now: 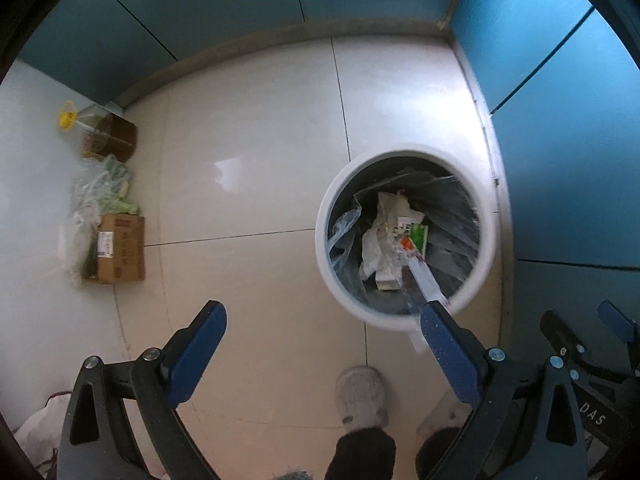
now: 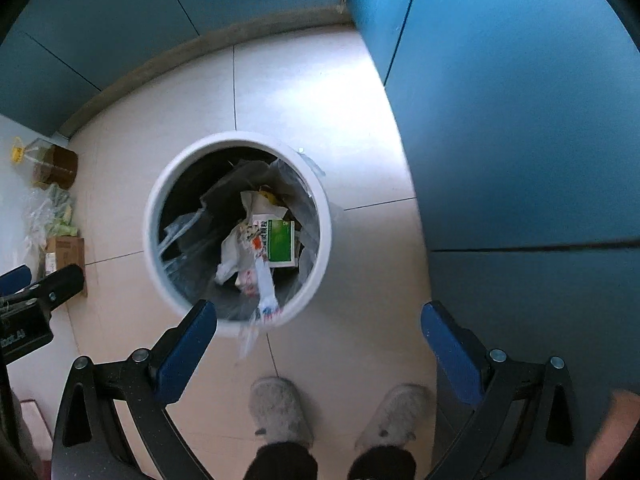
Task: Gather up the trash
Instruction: 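Carry packet and wrapper to the bin and open both tools over it, then move both tools back toward the checkered counter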
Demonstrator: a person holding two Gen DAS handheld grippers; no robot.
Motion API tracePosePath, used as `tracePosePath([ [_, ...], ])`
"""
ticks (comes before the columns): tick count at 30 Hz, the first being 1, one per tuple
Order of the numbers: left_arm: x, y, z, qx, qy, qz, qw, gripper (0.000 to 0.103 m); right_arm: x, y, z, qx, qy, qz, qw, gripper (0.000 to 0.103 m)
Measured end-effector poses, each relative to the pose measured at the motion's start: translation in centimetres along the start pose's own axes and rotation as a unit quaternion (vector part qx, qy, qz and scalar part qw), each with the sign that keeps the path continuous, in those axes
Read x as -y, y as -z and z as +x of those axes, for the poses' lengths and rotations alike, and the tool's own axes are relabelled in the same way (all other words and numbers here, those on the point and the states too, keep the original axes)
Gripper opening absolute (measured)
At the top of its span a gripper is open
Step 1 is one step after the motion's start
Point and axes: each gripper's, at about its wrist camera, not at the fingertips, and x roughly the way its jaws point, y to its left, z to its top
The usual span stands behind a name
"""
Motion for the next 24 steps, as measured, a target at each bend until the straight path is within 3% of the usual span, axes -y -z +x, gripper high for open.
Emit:
tracePosePath([
  [11, -1.5, 5.2, -19.9, 0.067, 0.013, -0.013, 0.9976, 0.1, 0.5, 3.1, -22.9, 0.084, -0.009, -0.035, 0.996, 0.103],
  [18, -2.6, 8.3, -30.0, 0.093, 0.029, -0.05, 0.994, 0.1, 1.3, 6.2, -36.3, 0.122, -0.039, -0.043, 0.991, 0.103],
  [24, -0.9, 9.9, -37.8, 0.143, -0.016, -0.034, 0.989, 0.099, 4.5, 8.6, -43.8, 0.134, -0.105, 0.008, 0.985, 0.103],
])
